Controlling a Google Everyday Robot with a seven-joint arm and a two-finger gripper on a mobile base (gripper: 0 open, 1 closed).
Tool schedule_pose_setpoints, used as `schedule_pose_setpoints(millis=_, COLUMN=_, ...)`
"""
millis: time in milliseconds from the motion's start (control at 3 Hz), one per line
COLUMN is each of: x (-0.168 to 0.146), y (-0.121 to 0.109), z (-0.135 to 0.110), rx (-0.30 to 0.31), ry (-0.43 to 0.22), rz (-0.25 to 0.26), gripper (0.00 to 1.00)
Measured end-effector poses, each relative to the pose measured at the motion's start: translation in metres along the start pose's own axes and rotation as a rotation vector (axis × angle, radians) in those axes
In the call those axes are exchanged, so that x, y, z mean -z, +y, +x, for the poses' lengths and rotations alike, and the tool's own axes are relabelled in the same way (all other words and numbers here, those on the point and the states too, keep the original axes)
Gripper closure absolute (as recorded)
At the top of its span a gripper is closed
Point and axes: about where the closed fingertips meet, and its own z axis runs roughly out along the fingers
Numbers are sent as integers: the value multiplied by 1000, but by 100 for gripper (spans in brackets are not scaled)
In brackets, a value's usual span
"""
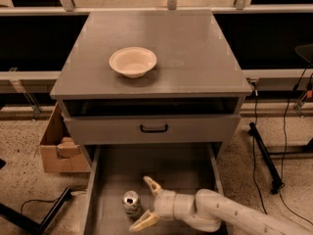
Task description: Pick 7up can from middle drawer and place on counter
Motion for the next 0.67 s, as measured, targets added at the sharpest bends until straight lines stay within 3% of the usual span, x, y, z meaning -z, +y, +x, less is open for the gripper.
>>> schedule_pose_setpoints(millis=333, x=-23, y=12, z=2, rx=10, ry=-32, rz=-15, gripper=0)
schedule_pose_setpoints(millis=667, x=-45, y=20, z=2, rx=15, ry=-48, rz=-35, gripper=18)
